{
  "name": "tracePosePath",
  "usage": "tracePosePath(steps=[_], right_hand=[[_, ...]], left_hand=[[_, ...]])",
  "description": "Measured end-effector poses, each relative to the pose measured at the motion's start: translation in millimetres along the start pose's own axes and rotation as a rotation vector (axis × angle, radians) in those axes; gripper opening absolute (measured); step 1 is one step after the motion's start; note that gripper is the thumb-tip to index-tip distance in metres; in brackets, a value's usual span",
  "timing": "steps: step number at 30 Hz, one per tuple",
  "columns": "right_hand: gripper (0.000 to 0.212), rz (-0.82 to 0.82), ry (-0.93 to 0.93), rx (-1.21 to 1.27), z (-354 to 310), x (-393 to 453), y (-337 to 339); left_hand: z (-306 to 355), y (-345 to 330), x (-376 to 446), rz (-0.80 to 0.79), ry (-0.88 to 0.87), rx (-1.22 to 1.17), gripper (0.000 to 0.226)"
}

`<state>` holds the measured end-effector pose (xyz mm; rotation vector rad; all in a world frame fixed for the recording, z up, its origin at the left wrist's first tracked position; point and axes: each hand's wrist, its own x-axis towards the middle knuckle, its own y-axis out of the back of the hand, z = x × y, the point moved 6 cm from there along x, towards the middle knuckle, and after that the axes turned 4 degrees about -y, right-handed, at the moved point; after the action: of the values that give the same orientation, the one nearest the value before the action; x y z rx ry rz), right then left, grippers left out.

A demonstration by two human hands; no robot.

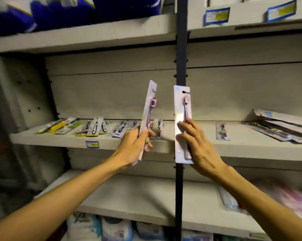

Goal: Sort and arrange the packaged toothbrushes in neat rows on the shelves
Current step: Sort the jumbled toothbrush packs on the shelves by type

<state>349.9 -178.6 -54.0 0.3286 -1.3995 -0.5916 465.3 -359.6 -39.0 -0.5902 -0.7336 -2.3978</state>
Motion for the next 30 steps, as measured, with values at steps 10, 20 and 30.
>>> tracePosePath(steps=[10,20,30], right_hand=[[0.084,-0.350,-0.014,0.023,-65.6,73.1,-105.1],[0.048,-0.524,-0.208,0.228,-46.6,161.8,-213.9],[0.078,-0.861,-0.366,0.075,3.6,180.2,-297.9]], left_hand=[[-85.1,119.7,6.5,0.219,0.356,-0.133,0.012],[-151.4,169.4,73.1,0.074,0.554,0.071,0.023],[-209.9,149.7,151.3,-0.107,0.509,0.365,0.016]])
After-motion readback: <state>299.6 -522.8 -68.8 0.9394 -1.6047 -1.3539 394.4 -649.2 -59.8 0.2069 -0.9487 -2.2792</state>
